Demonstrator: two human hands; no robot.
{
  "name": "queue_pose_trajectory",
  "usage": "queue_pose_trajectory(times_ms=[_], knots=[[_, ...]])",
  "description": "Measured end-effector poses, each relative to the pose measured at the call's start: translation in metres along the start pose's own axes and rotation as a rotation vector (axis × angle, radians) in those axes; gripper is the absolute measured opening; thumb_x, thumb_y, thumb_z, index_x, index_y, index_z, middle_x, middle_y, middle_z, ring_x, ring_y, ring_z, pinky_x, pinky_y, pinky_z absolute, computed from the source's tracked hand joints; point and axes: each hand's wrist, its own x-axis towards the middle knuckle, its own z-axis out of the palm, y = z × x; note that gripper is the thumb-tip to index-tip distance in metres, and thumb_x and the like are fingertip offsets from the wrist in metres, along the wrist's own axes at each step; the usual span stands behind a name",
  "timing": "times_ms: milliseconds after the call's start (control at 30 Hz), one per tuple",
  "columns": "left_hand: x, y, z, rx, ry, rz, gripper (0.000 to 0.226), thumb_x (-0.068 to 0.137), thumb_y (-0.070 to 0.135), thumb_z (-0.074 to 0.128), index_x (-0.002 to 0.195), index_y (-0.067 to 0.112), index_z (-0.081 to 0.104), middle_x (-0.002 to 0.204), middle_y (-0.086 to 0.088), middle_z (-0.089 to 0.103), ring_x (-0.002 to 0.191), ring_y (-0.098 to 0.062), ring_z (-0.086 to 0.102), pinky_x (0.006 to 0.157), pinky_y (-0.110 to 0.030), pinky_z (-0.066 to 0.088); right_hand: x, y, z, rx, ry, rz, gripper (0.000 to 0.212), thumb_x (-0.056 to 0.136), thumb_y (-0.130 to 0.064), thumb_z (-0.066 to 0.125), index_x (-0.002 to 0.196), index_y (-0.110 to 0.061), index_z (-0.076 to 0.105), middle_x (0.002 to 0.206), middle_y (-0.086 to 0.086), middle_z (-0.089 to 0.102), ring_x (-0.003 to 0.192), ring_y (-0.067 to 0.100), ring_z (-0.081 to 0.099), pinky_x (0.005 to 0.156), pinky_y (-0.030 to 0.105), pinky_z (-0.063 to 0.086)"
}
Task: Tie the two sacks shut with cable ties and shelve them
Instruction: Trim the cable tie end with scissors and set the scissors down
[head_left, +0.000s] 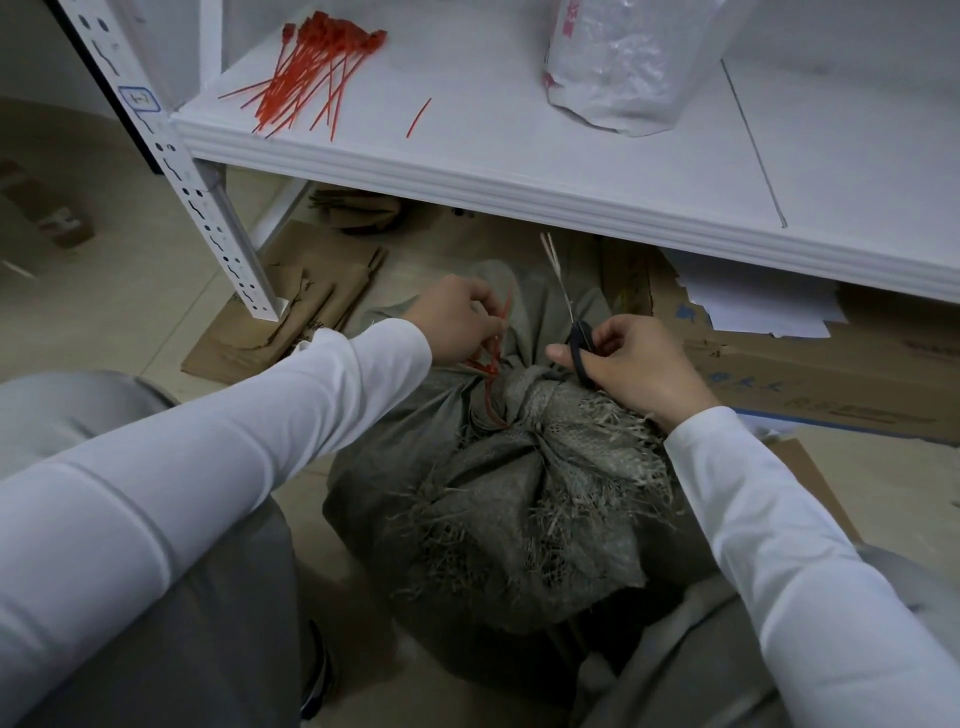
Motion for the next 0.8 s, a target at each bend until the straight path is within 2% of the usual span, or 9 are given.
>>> queue_pose_trajectory(times_ms=[67, 167, 367, 467, 600, 700, 800], knots=[[-0.002, 0.001, 0.000, -0.012, 0.007, 0.009, 0.019, 0.089, 0.011, 0.060, 0.073, 0.020, 0.056, 0.066, -0.003, 0.064, 0.049, -0.013, 0.057, 0.057, -0.025, 0.047, -0.002, -0.002, -0.001, -0.051, -0.054, 0.026, 0.061, 0.067, -0.057, 0.079, 0.084, -0.001, 0.063, 0.068, 0.004, 0.057, 0.063, 0.016, 0.054, 0.062, 0.031, 0.041], [-0.002, 0.002, -0.001, -0.018, 0.010, 0.024, 0.023, 0.089, 0.009, 0.060, 0.069, 0.019, 0.054, 0.066, -0.004, 0.063, 0.041, -0.006, 0.053, 0.055, -0.022, 0.045, -0.004, -0.004, -0.004, -0.065, -0.092, 0.034, 0.064, 0.065, -0.058, 0.080, 0.086, 0.000, 0.065, 0.072, 0.007, 0.061, 0.067, 0.017, 0.057, 0.063, 0.031, 0.042], [-0.002, 0.003, -0.003, -0.064, 0.040, 0.018, 0.023, 0.088, 0.006, 0.060, 0.068, 0.017, 0.055, 0.067, -0.005, 0.062, 0.057, -0.021, 0.053, 0.067, -0.032, 0.050, -0.002, -0.004, -0.015, -0.123, -0.139, 0.060, 0.041, 0.058, -0.047, 0.088, 0.076, -0.015, 0.068, 0.072, -0.001, 0.065, 0.072, 0.016, 0.062, 0.066, 0.032, 0.048], [-0.003, 0.003, -0.003, -0.086, 0.049, 0.009, 0.023, 0.088, 0.005, 0.059, 0.068, 0.016, 0.054, 0.066, -0.003, 0.063, 0.053, -0.018, 0.050, 0.063, -0.028, 0.048, -0.001, -0.005, -0.023, -0.168, -0.196, 0.062, 0.038, 0.061, -0.045, 0.087, 0.069, -0.015, 0.066, 0.065, -0.002, 0.060, 0.065, 0.014, 0.057, 0.061, 0.029, 0.044], [-0.003, 0.003, -0.005, -0.063, 0.076, 0.008, 0.022, 0.089, 0.009, 0.060, 0.069, 0.017, 0.056, 0.072, -0.004, 0.066, 0.053, -0.015, 0.052, 0.053, -0.018, 0.046, -0.003, -0.008, -0.030, -0.238, -0.277, 0.082, 0.050, 0.060, -0.050, 0.084, 0.074, -0.005, 0.070, 0.062, 0.000, 0.056, 0.063, 0.014, 0.053, 0.061, 0.028, 0.041], [-0.001, 0.003, -0.003, -0.026, 0.103, 0.023, 0.015, 0.087, 0.012, 0.064, 0.072, 0.016, 0.060, 0.067, 0.001, 0.060, 0.056, -0.010, 0.049, 0.061, -0.021, 0.045, -0.006, -0.010, -0.032, -0.259, -0.336, 0.103, 0.047, 0.061, -0.049, 0.084, 0.072, -0.005, 0.070, 0.057, -0.002, 0.053, 0.059, 0.012, 0.051, 0.060, 0.027, 0.040], [-0.002, 0.004, -0.003, 0.004, 0.110, 0.032, 0.014, 0.087, 0.014, 0.065, 0.074, 0.016, 0.063, 0.060, 0.007, 0.051, 0.053, -0.005, 0.044, 0.054, -0.019, 0.036, -0.007, -0.011, -0.032, -0.280, -0.365, 0.095, 0.042, 0.062, -0.048, 0.085, 0.065, -0.009, 0.068, 0.050, -0.007, 0.050, 0.056, 0.010, 0.048, 0.059, 0.027, 0.039]])
